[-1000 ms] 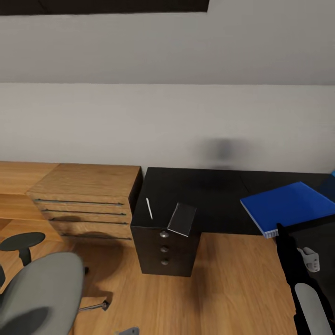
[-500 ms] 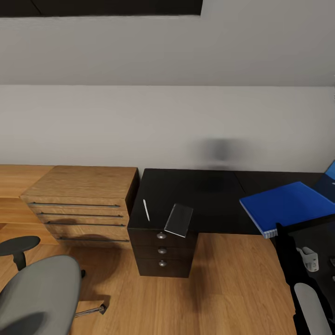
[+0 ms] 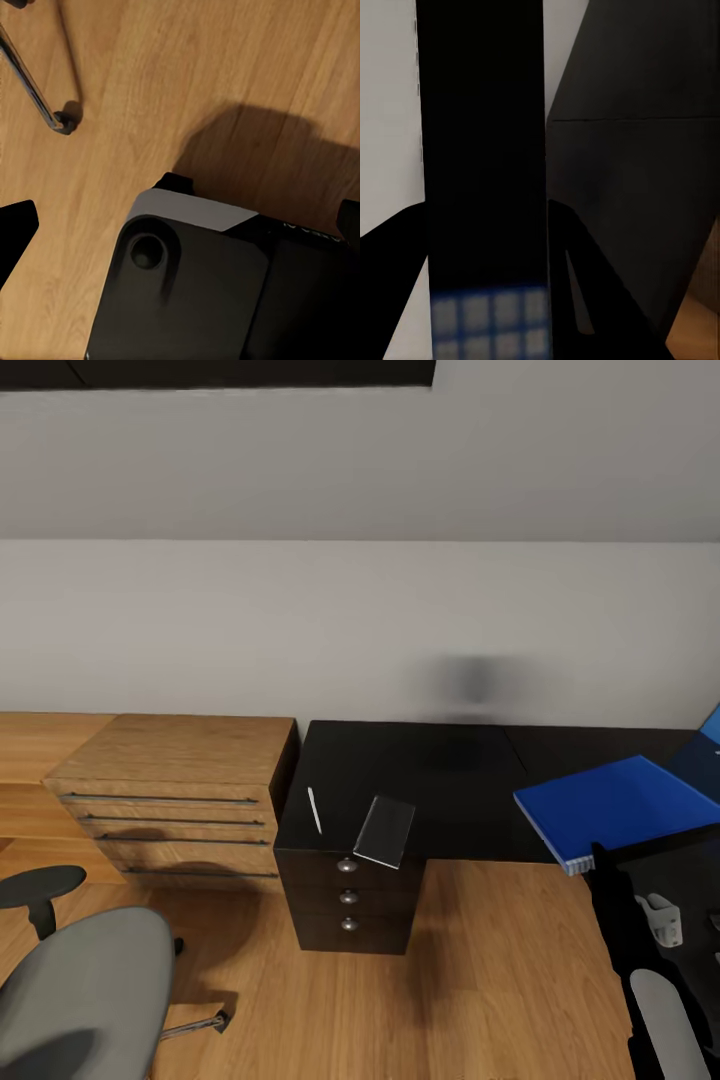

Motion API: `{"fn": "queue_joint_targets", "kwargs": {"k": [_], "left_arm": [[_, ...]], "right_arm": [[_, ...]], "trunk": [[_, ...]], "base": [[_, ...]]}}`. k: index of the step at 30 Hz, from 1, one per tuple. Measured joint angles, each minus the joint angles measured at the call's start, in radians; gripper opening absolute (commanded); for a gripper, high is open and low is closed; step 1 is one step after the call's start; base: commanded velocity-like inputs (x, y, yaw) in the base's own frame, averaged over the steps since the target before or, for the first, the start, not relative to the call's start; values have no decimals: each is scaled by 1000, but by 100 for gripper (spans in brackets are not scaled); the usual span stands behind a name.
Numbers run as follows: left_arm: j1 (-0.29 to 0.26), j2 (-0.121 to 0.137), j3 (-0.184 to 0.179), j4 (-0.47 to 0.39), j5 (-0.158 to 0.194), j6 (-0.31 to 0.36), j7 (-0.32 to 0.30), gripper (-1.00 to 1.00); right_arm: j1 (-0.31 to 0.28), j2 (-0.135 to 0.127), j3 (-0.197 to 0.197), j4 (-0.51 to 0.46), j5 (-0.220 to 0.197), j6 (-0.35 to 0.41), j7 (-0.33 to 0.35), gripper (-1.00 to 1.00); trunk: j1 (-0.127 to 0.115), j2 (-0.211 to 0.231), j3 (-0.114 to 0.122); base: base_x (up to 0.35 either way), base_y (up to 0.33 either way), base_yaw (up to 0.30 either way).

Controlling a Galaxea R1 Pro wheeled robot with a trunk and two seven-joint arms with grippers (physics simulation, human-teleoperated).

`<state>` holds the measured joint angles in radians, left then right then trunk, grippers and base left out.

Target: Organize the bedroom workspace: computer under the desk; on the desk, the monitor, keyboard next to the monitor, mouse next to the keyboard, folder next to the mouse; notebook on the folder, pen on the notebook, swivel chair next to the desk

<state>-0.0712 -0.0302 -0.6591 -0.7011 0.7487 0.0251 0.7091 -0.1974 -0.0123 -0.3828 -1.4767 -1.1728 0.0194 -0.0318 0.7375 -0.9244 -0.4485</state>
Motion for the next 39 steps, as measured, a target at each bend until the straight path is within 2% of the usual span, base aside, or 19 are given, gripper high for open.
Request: {"fn": "queue_joint_targets", "kwargs": {"k": [5, 8, 10, 13, 16, 18, 26, 36, 37, 39], "left_arm": [[0, 0, -1, 0, -1, -1, 0, 100], [0, 0, -1, 0, -2, -11, 0, 100], [0, 0, -1, 0, -3, -26, 0, 100], [0, 0, 0, 0, -5, -54, 0, 100], [0, 0, 0, -1, -6, -63, 0, 100], [0, 0, 0, -1, -4, -65, 0, 100], [0, -1, -1, 2, 1, -64, 0, 100], [0, -2, -3, 6, 2, -65, 0, 100], [0, -3, -4, 8, 2, -64, 0, 100], [0, -4, -5, 15, 2, -64, 0, 100]], "right_arm": [[0, -1, 0, 15, 0, 0, -8, -100], [0, -1, 0, 37, -7, 0, -36, -100], [0, -2, 0, 43, -29, 0, -54, -100], [0, -4, 0, 48, -96, 0, -80, -100], [0, -6, -1, 50, -137, 2, -106, -100], [0, -7, -1, 50, -146, 2, -116, -100], [0, -10, -3, 48, -150, 1, -119, -100], [0, -14, -9, 29, -151, 3, -119, -100], [-1, -46, -20, 32, -149, 3, -121, -100], [-2, -84, -22, 45, -150, 4, -122, -100]], "trunk": [[0, 0, -8], [0, 0, -12], [0, 0, -15], [0, 0, -20], [0, 0, -25], [0, 0, -28], [0, 0, -38], [-1, 0, -41], [0, 0, -41], [0, 0, -41]], "base": [[0, 0, 0], [0, 0, 0], [0, 0, -6], [0, 0, -41], [0, 0, -65], [0, 0, -126], [12, 0, -196], [274, -68, -29], [180, -158, 0], [129, -115, 0]]}}
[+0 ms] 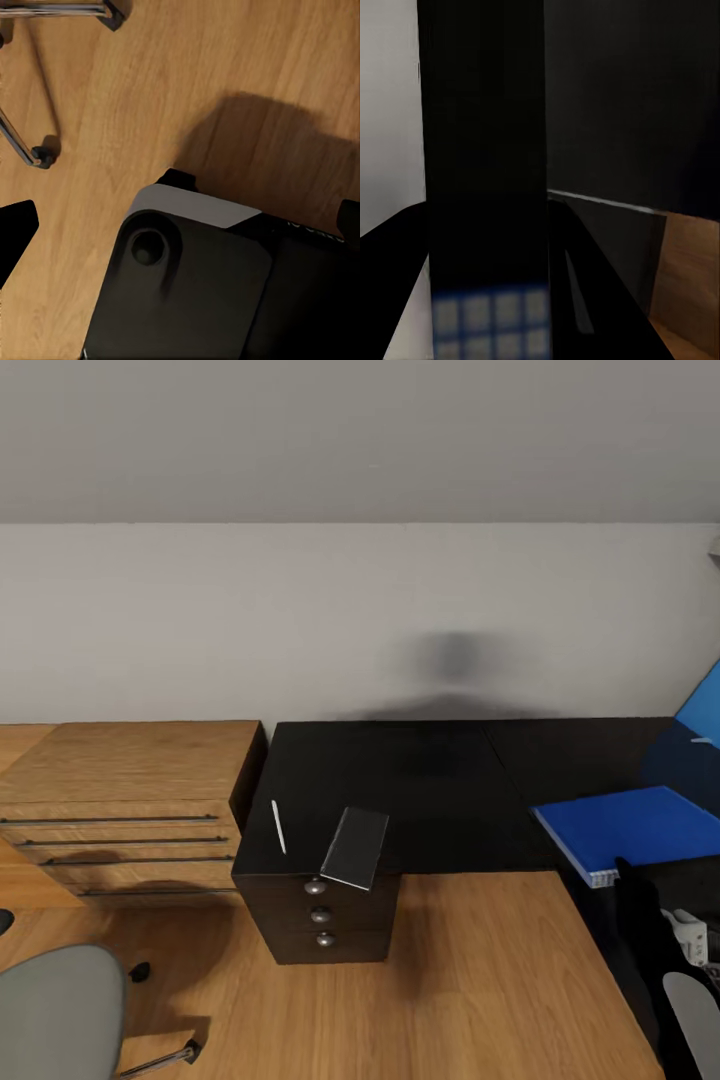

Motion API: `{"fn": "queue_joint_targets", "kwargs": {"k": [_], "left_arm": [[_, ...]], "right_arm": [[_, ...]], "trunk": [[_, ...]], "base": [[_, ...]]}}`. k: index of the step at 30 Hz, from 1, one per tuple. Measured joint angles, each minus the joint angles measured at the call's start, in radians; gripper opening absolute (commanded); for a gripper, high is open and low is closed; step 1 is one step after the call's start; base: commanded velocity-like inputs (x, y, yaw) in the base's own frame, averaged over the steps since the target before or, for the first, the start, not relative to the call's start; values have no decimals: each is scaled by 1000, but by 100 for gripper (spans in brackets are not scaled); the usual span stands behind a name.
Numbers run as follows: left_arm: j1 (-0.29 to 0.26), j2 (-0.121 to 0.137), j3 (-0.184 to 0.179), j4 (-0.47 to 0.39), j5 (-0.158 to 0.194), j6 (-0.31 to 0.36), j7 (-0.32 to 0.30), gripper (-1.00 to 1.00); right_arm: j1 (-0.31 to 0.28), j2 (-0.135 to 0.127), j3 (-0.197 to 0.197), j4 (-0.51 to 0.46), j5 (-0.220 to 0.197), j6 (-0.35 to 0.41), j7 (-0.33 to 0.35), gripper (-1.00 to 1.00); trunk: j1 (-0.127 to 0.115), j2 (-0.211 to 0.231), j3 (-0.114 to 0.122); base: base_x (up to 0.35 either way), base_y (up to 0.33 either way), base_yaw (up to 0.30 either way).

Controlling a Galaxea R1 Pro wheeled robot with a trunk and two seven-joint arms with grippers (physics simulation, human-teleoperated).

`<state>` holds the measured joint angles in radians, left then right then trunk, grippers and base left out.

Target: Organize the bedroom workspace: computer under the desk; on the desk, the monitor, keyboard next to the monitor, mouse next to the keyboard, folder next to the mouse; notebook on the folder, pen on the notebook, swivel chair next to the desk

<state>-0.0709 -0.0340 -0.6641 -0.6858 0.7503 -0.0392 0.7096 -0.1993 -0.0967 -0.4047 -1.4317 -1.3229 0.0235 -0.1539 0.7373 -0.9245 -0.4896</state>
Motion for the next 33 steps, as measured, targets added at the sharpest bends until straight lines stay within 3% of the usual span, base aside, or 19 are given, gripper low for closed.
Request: {"fn": "queue_joint_targets", "kwargs": {"k": [2, 4, 5, 6, 8, 13, 17, 28, 33], "left_arm": [[0, -1, -1, 5, -1, 0, 0, 100], [0, -2, -2, 9, -1, 0, 0, 100], [0, -2, -2, 10, -1, 0, -1, 100], [0, -3, -3, 10, -1, 0, -1, 100], [0, -3, -3, 10, -2, 0, -1, 100], [0, -2, -5, 10, -2, -1, -1, 100], [-1, -6, -5, 7, -3, -3, 0, 100], [-1, -19, -13, 4, -5, -35, -5, 100], [-1, -19, -24, 5, -5, -61, -7, 100]], "right_arm": [[-2, -29, -1, 23, -1, 1, 0, -100], [-24, -113, -1, 153, -3, 2, 2, -100], [-42, -133, -1, 196, -4, 3, 4, -100], [-99, -164, 0, 286, -3, 3, 6, -100], [-126, -175, 0, 321, 0, 3, 7, -100], [-142, -173, -1, 330, -12, 1, 6, -100], [-148, -151, -7, 289, -47, -4, 12, -100], [-144, -89, -2, 277, -43, 7, 8, -100], [-143, -85, -2, 260, -44, 7, 8, -100]], "trunk": [[0, 0, 0], [0, 0, 0], [0, 0, 0], [0, 0, 0], [0, 0, 0], [0, 0, 0], [0, 0, 0], [0, 0, 0], [0, 0, 0]], "base": [[62, -56, 0], [12, -11, 0], [3, -3, 0], [42, -2, 0], [145, -1, 0], [263, 0, 0], [118, -9, 0], [0, 0, 0], [0, 0, 0]]}}
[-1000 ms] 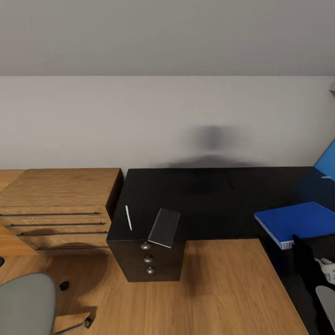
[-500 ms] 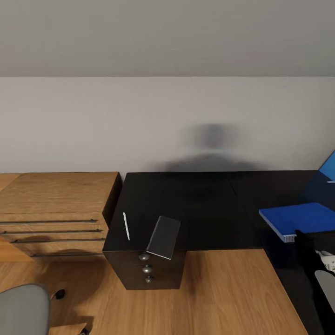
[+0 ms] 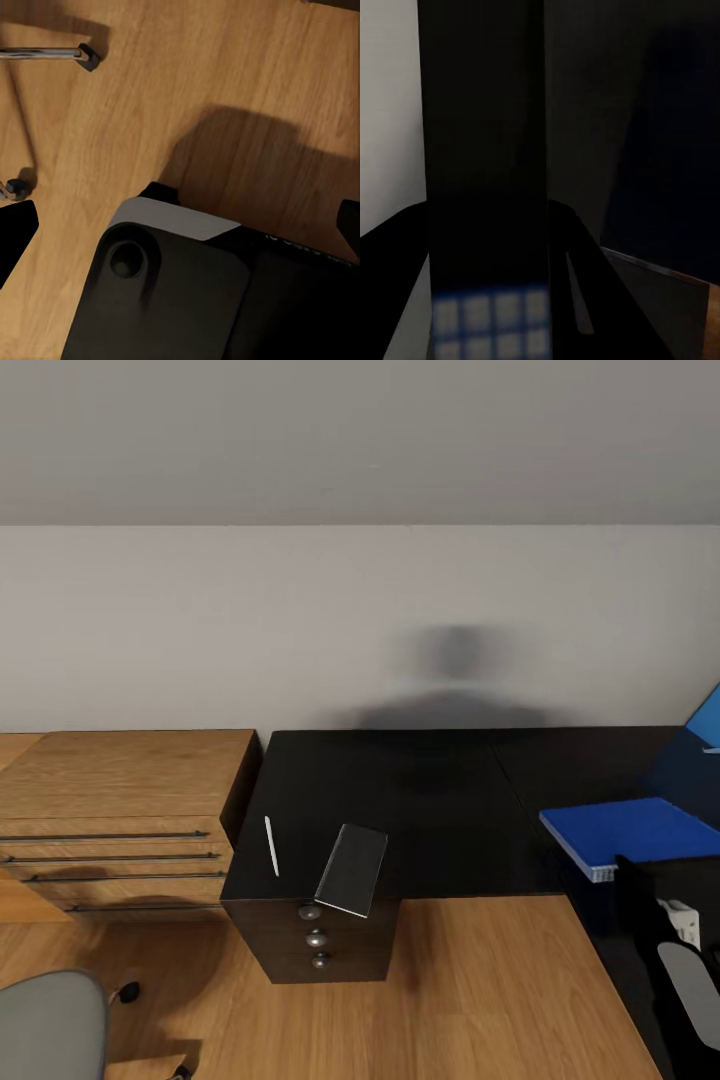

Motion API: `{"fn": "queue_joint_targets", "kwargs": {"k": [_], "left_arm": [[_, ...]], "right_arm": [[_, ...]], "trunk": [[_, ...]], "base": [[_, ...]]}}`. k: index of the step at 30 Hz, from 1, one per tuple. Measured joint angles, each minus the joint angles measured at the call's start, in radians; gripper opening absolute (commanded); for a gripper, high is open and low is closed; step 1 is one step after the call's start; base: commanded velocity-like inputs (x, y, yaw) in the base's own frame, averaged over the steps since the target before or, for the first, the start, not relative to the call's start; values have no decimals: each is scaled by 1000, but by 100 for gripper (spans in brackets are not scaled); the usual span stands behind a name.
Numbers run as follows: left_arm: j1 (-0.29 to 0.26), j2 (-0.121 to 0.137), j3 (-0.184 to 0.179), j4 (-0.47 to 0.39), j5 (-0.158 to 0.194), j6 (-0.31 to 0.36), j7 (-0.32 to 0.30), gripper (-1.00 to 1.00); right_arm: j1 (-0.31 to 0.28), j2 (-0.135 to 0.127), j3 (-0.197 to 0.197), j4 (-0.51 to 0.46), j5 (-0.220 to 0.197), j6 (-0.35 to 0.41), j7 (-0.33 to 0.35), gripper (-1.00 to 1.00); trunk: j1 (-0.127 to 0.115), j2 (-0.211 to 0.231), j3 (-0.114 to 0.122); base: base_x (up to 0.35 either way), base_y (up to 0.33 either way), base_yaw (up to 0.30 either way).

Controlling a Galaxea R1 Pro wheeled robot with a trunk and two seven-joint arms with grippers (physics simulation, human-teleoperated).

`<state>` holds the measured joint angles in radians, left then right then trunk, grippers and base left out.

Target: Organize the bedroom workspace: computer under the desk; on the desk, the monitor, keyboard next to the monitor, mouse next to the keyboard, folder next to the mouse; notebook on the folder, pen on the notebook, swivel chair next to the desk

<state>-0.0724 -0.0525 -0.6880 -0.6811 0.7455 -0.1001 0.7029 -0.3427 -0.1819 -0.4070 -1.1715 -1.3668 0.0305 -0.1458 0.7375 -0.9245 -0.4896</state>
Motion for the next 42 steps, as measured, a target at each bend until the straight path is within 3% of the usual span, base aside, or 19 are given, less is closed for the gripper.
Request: {"fn": "queue_joint_targets", "kwargs": {"k": [5, 6, 27, 42], "left_arm": [[0, 0, 0, 0, 0, -29, -1, 100], [0, 0, 0, 3, 2, -78, -1, 100], [0, 1, -1, 5, 5, -78, -1, 100], [0, 9, 9, 8, 8, -78, 4, 100]], "right_arm": [[1, 1, 0, 0, 0, -4, 1, -100], [1, 1, 0, 0, 0, -4, 1, -100], [1, 1, 0, 1, 0, -4, 1, -100], [1, -2, 0, -17, 5, 0, 1, -100]], "trunk": [[0, 0, 0], [0, 0, 0], [0, 0, 0], [-1, 0, 0]], "base": [[0, 167, -78], [0, 13, -258], [0, 1, -260], [71, 0, -25]]}}
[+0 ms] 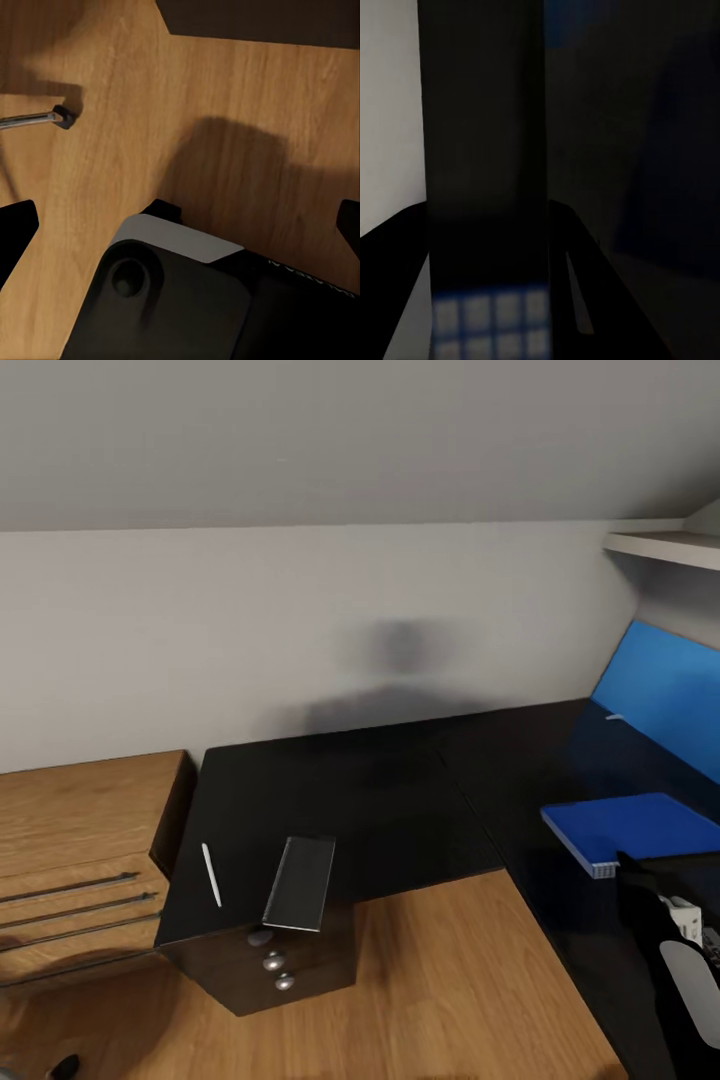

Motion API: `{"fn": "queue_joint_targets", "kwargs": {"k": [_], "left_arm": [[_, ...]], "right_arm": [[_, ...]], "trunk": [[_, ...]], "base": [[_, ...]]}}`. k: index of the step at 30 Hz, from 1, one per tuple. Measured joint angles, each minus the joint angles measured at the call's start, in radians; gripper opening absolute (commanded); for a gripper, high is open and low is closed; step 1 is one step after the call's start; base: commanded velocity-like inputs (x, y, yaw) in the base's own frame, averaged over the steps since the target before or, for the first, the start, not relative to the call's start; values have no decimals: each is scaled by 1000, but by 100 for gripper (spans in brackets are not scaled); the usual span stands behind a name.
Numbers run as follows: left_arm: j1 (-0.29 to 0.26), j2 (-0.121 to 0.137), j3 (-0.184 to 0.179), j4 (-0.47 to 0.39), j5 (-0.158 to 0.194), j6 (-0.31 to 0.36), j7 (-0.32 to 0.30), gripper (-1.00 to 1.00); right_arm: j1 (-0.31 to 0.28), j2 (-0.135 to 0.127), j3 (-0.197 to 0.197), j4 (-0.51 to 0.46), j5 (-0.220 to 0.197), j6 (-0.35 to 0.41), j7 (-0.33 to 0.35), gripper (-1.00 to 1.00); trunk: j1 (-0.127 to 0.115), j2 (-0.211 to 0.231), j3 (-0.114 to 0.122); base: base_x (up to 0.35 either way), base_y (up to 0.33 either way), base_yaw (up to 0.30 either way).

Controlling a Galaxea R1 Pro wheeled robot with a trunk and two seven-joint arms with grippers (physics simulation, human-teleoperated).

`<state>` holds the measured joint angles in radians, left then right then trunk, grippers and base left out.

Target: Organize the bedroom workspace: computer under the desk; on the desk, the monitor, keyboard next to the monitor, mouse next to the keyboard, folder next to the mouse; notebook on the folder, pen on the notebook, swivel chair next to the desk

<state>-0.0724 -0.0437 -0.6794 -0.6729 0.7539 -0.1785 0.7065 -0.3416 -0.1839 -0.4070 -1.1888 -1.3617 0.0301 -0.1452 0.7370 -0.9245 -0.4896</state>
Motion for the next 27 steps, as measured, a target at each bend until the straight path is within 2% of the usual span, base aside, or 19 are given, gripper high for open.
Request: {"fn": "queue_joint_targets", "kwargs": {"k": [7, 12, 16, 18, 20, 24, 27], "left_arm": [[0, 0, 0, 0, -1, -1, 2, 100], [0, 0, -3, 0, -3, -1, 1, 100], [0, -1, -5, 0, -3, -1, 1, 100], [0, -1, -6, 0, -3, -1, 1, 100], [0, -2, -7, 0, -4, -1, 1, 100], [0, -3, -8, 0, -3, -1, 1, 100], [0, -3, -8, 0, -4, -1, 0, 100]], "right_arm": [[0, -5, 1, 5, -4, 10, -2, -100], [0, -10, -4, 36, -5, 86, -4, -100], [0, -13, -21, 67, -9, 110, -4, -100], [0, -20, -40, 85, -30, 114, -5, -100], [0, -27, -63, 98, -79, 118, -5, -100], [0, -31, -78, 105, -156, 118, -1, -100], [0, -28, -82, 103, -173, 115, 2, -100]], "trunk": [[0, 0, 0], [0, 0, 0], [0, 0, 0], [1, 0, 0], [1, 0, 0], [1, 0, 0], [1, 0, 0]], "base": [[134, 0, 0], [169, 0, 0], [25, 0, 0], [6, 0, 0], [3, 0, 0], [0, 0, 0], [0, 0, 0]]}}
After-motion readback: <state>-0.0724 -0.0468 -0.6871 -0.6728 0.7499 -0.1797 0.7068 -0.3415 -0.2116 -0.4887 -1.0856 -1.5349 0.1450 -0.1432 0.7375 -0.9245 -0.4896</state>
